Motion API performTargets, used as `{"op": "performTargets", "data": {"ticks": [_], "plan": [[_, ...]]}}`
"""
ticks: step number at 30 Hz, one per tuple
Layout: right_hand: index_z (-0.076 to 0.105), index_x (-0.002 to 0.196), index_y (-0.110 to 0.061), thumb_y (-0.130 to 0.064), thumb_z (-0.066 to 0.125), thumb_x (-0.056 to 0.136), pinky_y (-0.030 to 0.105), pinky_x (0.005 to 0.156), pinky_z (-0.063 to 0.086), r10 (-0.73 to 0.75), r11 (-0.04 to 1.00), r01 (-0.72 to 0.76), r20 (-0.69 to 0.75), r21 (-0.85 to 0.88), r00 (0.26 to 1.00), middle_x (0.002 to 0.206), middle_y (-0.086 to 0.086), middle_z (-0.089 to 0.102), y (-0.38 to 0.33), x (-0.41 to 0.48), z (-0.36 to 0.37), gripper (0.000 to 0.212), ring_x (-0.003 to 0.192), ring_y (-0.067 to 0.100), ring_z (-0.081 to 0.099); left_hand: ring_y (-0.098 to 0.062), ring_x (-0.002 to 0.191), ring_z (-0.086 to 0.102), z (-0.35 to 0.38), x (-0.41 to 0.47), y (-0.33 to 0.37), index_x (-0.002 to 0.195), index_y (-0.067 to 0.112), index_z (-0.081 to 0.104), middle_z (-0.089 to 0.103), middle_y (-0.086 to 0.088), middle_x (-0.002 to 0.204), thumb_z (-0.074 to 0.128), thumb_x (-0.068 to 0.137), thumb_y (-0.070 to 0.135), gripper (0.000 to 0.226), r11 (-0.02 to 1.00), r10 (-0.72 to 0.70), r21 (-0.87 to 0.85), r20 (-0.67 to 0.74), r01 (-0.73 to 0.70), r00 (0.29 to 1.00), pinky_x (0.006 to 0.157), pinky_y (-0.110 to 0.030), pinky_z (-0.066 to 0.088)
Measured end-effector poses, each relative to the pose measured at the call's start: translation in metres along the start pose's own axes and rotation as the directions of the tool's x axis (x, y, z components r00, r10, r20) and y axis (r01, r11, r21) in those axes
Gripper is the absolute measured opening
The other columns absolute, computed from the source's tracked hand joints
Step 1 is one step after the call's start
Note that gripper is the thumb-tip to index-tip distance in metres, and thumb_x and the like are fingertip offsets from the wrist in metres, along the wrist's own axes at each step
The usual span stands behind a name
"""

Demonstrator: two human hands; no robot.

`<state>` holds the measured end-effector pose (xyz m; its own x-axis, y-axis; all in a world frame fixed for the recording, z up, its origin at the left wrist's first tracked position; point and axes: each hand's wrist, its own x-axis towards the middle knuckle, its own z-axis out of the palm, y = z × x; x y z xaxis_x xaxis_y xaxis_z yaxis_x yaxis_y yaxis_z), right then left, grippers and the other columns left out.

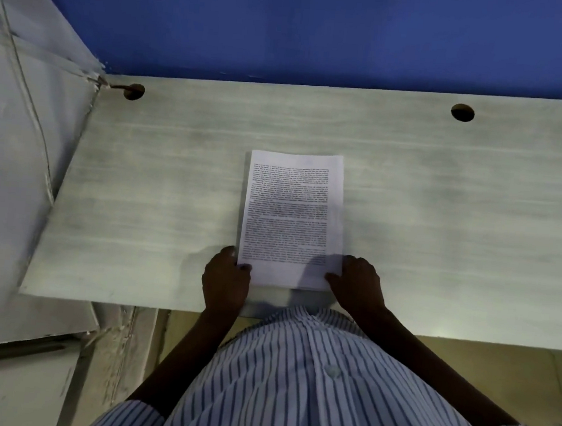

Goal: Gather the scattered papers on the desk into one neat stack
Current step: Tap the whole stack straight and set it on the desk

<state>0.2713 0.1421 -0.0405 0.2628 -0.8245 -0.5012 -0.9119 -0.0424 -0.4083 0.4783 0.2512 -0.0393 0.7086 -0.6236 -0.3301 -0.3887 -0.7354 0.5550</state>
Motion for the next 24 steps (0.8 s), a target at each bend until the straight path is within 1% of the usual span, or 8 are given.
{"op": "performTargets", "data": {"ticks": [2, 5, 8, 10, 13, 17, 22, 24], "plan": [[0.061, 0.120, -0.003, -0.032, 0.064, 0.091, 0.032, 0.087, 0.045, 0.001, 1.000, -0.001, -0.006, 0.012, 1.000, 0.119, 0.017, 0.064, -0.003, -0.001, -0.002, 0.041, 0.111, 0.032, 0.059, -0.024, 0.096, 0.068, -0.002, -0.002, 0.005, 0.107, 0.005, 0.066, 0.074, -0.010, 0.108, 0.068, 0.088, 0.013, 0.020, 0.999, -0.041, -0.025, -0.004, 0.041, 0.999, 0.073, -0.020, 0.039], [0.061, 0.122, 0.002, -0.029, 0.064, 0.092, 0.033, 0.092, 0.046, 0.033, 0.998, -0.033, -0.014, 0.046, 0.999, 0.124, 0.017, 0.064, -0.004, -0.005, -0.009, 0.043, 0.116, 0.032, 0.059, -0.025, 0.108, 0.066, -0.007, -0.002, 0.008, 0.127, 0.004, 0.061, 0.071, -0.012, 0.118, 0.068, 0.089, 0.016, 0.041, 0.992, -0.112, -0.063, -0.004, 0.111, 0.994, 0.083, -0.018, 0.039], [0.067, 0.106, -0.002, -0.029, 0.064, 0.090, 0.032, 0.080, 0.047, 0.052, 0.996, -0.050, -0.029, 0.076, 0.998, 0.110, 0.014, 0.069, -0.001, -0.007, -0.010, 0.032, 0.106, 0.032, 0.064, -0.027, 0.117, 0.062, -0.011, -0.002, 0.008, 0.133, 0.006, 0.058, 0.069, -0.013, 0.122, 0.071, 0.088, 0.021, 0.049, 0.982, -0.178, -0.068, -0.029, 0.176, 0.984, 0.097, -0.026, 0.042], [0.068, 0.104, -0.003, -0.028, 0.063, 0.090, 0.029, 0.074, 0.044, 0.051, 0.996, -0.049, -0.024, 0.081, 0.998, 0.107, 0.013, 0.070, 0.001, -0.009, -0.008, 0.029, 0.102, 0.030, 0.064, -0.027, 0.117, 0.062, -0.011, -0.003, 0.011, 0.131, 0.006, 0.060, 0.068, -0.013, 0.124, 0.072, 0.087, 0.022, 0.048, 0.983, -0.178, -0.043, -0.033, 0.177, 0.983, 0.099, -0.028, 0.043], [0.067, 0.102, -0.003, -0.027, 0.063, 0.091, 0.024, 0.069, 0.038, 0.046, 0.995, -0.044, -0.020, 0.091, 0.999, 0.106, 0.014, 0.070, -0.001, -0.012, -0.007, 0.027, 0.098, 0.028, 0.064, -0.028, 0.115, 0.063, -0.011, -0.004, 0.013, 0.127, 0.004, 0.063, 0.067, -0.014, 0.125, 0.073, 0.087, 0.023, 0.045, 0.989, -0.148, -0.016, -0.035, 0.148, 0.988, 0.096, -0.029, 0.044], [0.065, 0.104, -0.001, -0.024, 0.061, 0.093, 0.023, 0.068, 0.034, 0.030, 0.998, -0.029, -0.018, 0.056, 0.999, 0.107, 0.014, 0.068, -0.002, -0.015, -0.006, 0.026, 0.097, 0.027, 0.063, -0.027, 0.108, 0.066, -0.010, -0.004, 0.011, 0.118, 0.005, 0.068, 0.070, -0.012, 0.119, 0.074, 0.085, 0.023, 0.039, 0.992, -0.128, 0.013, -0.024, 0.128, 0.992, 0.086, -0.024, 0.043], [0.065, 0.111, -0.004, -0.028, 0.060, 0.093, 0.025, 0.074, 0.042, 0.021, 0.999, -0.021, -0.016, 0.043, 1.000, 0.113, 0.014, 0.068, 0.000, -0.013, -0.004, 0.030, 0.103, 0.028, 0.063, -0.026, 0.108, 0.065, -0.013, 0.000, 0.008, 0.117, 0.006, 0.068, 0.070, -0.010, 0.118, 0.074, 0.085, 0.024, 0.037, 0.993, -0.111, 0.047, 0.007, 0.111, 0.994, 0.084, -0.023, 0.041], [0.061, 0.121, -0.006, -0.031, 0.059, 0.093, 0.030, 0.085, 0.046, 0.002, 0.999, -0.001, -0.026, 0.036, 1.000, 0.121, 0.013, 0.065, -0.001, -0.009, -0.007, 0.038, 0.111, 0.029, 0.061, -0.029, 0.110, 0.063, -0.016, 0.005, 0.012, 0.118, 0.005, 0.065, 0.068, -0.012, 0.119, 0.071, 0.087, 0.025, 0.037, 0.993, -0.104, 0.062, 0.019, 0.102, 0.994, 0.081, -0.024, 0.038]]}}
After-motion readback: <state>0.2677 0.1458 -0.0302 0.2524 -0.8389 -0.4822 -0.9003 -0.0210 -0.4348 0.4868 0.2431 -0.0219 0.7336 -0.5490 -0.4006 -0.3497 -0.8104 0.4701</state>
